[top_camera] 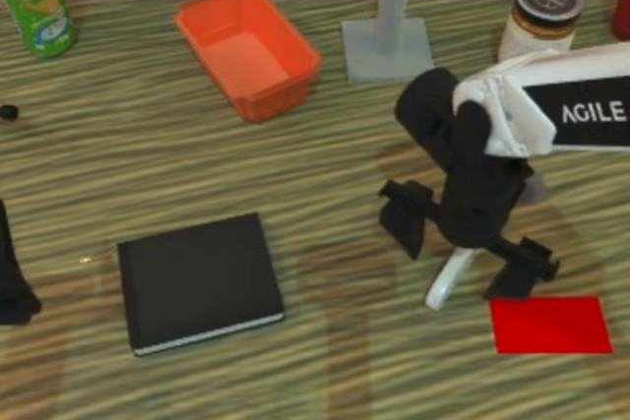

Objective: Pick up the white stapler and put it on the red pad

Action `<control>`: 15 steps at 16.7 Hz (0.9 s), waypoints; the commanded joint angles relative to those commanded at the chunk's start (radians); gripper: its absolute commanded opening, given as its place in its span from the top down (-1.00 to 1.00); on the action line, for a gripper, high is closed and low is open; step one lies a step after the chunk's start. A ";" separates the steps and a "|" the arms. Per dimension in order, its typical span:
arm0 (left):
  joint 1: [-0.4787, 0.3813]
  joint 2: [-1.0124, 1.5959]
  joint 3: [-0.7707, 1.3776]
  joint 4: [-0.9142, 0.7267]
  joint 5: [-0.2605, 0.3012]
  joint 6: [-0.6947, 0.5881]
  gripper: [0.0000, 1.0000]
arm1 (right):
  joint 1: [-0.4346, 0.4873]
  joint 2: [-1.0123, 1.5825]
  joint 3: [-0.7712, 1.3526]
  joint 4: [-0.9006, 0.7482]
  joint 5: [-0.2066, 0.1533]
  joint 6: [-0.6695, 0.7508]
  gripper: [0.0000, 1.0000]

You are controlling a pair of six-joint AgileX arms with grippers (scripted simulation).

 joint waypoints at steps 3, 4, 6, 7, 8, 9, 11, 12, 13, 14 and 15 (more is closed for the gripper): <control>0.000 0.000 0.000 0.000 0.000 0.000 -1.00 | 0.000 0.000 0.000 0.000 0.000 0.000 0.06; 0.000 0.000 0.000 0.000 0.000 0.000 -1.00 | 0.000 0.000 0.000 0.000 0.000 0.000 0.21; 0.000 0.000 0.000 0.000 0.000 0.000 -1.00 | 0.000 0.000 0.000 0.000 0.000 0.000 0.51; 0.000 0.000 0.000 0.000 0.000 0.000 -1.00 | 0.000 0.000 0.000 0.000 0.000 0.000 0.66; 0.000 0.000 0.000 0.000 0.000 0.000 -1.00 | 0.000 0.000 0.000 0.000 0.000 0.000 0.81; 0.000 0.000 0.000 0.000 0.000 0.000 -1.00 | 0.000 0.000 0.000 0.000 0.000 0.000 0.96; 0.000 0.000 0.000 0.000 0.000 0.000 -1.00 | 0.000 0.000 0.000 0.000 0.000 0.000 1.00; 0.000 0.000 0.000 0.000 0.000 0.000 -1.00 | 0.000 0.000 0.000 0.000 0.000 0.000 1.00; 0.000 0.000 0.000 0.000 0.000 0.000 -1.00 | 0.000 0.000 0.000 0.000 0.000 0.000 1.00; 0.000 0.000 0.000 0.000 0.000 0.000 -1.00 | 0.000 0.000 0.000 0.000 0.000 0.000 1.00; 0.000 0.000 0.000 0.000 0.000 0.000 -1.00 | 0.000 0.000 0.000 0.000 0.000 0.000 1.00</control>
